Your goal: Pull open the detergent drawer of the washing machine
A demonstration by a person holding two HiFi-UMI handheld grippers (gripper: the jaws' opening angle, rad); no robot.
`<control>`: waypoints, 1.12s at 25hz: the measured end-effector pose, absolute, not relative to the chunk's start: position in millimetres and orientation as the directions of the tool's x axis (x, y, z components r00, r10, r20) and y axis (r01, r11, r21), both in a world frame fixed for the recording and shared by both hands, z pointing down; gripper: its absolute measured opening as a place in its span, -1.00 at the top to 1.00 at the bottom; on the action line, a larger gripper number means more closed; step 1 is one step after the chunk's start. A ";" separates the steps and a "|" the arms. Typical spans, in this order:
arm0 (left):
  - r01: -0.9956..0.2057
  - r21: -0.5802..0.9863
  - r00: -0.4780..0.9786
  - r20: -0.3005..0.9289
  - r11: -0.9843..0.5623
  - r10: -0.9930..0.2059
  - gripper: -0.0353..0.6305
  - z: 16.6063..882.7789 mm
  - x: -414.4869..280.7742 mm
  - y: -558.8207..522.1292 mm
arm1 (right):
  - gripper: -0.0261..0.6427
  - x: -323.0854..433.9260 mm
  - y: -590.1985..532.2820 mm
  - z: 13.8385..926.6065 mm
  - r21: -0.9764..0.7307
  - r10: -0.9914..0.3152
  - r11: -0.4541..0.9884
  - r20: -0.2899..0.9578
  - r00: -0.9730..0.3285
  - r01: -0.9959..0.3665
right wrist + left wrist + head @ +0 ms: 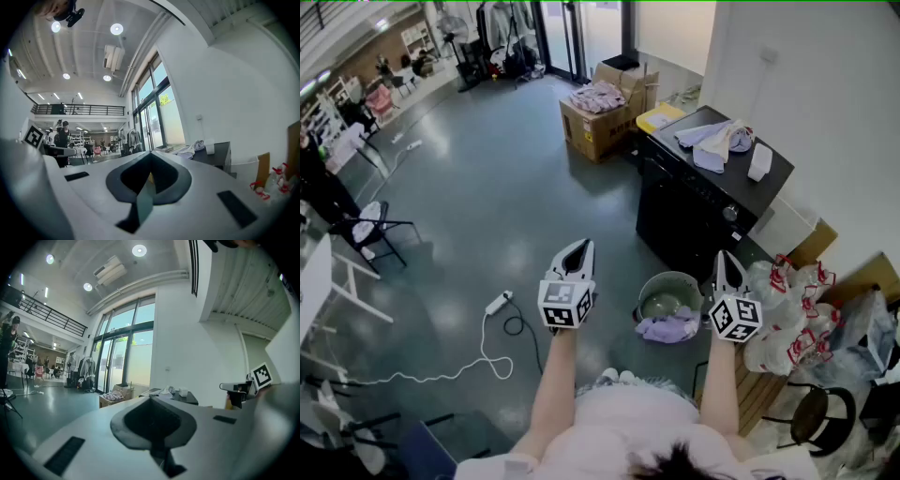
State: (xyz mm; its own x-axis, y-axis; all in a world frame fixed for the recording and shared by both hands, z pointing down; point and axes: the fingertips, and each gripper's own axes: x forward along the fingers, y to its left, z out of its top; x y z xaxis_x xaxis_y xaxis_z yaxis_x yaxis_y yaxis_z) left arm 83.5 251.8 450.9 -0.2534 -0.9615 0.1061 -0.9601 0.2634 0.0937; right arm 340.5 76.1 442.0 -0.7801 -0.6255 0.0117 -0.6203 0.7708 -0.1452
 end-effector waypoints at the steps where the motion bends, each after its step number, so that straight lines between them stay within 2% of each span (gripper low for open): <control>1: -0.961 0.090 -0.250 0.110 0.260 -0.962 0.82 451.6 84.5 251.2 | 0.88 340.0 76.5 442.5 -0.145 -0.625 0.771 0.013 -0.781 -0.620; 28: -0.964 0.124 -0.212 0.173 0.235 -0.962 0.81 473.8 100.3 251.2 | 0.88 329.9 82.6 452.1 -0.194 -0.559 0.810 0.030 -0.828 -0.554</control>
